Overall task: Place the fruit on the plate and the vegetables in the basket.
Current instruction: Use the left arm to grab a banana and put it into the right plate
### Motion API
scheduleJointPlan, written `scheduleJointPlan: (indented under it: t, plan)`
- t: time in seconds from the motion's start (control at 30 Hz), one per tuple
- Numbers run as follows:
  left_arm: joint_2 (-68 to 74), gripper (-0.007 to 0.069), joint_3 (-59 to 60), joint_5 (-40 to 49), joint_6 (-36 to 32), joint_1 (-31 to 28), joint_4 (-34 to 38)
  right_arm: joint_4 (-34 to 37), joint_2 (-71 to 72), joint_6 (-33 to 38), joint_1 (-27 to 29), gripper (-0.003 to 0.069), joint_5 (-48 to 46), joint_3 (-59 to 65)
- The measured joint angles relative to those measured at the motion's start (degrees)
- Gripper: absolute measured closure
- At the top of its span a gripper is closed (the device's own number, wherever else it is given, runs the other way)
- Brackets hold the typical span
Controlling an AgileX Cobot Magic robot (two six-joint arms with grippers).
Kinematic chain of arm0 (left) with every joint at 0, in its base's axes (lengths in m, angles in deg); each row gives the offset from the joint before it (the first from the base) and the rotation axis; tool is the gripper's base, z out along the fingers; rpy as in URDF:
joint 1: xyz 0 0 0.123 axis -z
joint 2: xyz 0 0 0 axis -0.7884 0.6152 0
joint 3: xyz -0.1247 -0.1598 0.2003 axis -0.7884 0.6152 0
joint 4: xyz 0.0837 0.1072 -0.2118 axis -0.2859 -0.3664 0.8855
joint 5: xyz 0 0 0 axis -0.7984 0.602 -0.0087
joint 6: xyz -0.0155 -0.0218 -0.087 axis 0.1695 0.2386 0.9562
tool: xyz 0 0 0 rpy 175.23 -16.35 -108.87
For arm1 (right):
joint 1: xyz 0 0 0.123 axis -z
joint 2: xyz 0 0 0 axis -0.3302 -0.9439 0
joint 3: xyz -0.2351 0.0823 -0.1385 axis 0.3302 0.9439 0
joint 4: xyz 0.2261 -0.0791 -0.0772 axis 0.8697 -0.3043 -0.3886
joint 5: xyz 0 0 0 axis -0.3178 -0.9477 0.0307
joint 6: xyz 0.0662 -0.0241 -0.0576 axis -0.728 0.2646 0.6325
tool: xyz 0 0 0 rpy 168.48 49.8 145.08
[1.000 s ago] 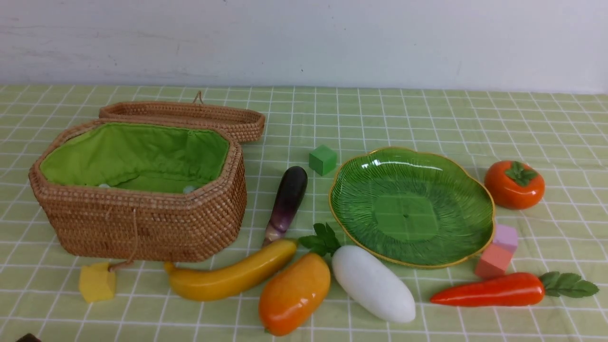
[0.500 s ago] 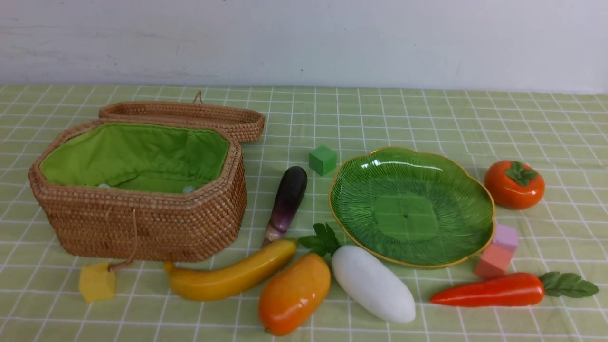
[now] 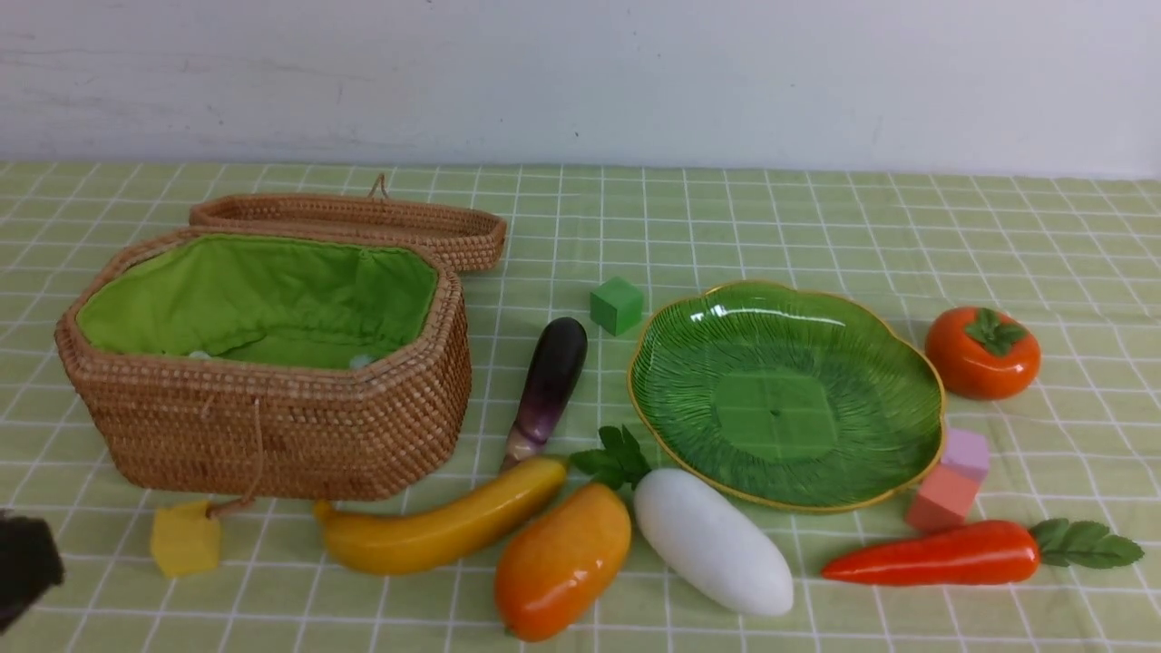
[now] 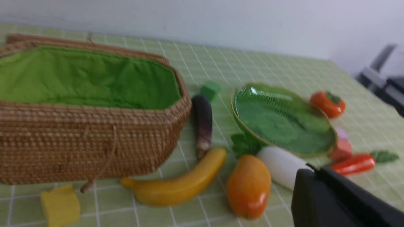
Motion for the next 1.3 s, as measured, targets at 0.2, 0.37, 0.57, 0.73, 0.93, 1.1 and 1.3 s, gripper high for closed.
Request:
scheduleJointPlan:
  t: [0.2,0.37,0.57,0.73,0.93,1.1,1.3]
  plan:
    - [9.42,0.0638,-3.26,6.68,-8.84,3.48,0.89,13.5,0.0,-1.18,0.0,0.044,4.02,-0.7]
    - [18.56,0.0638,-8.71,10.02,-18.48,3.61,3.4,15.68,-1.63,9.53,-1.49,0.0546,-15.02,-15.59]
    - [24.7,0.0638,-12.51,10.95,-22.97,3.61,7.29,12.39,-15.0,22.4,-2.01,0.0615,-38.34,-39.82]
    - [27.45,0.0638,-13.55,13.01,-25.95,3.61,7.84,10.1,-24.42,26.59,-3.65,0.0618,-48.79,-51.86]
    - [30.55,0.0638,-13.55,13.82,-27.18,6.87,7.5,9.84,-29.67,29.56,-7.63,0.0615,-50.44,-58.06]
    - [34.29,0.0636,-13.72,10.7,-26.85,11.39,1.96,9.6,-32.15,29.79,-9.33,0.0606,-50.63,-60.33]
    - [45.84,0.0568,-16.11,7.51,-28.55,11.54,-1.95,8.65,-33.46,30.77,-9.35,0.0594,-49.54,-61.35]
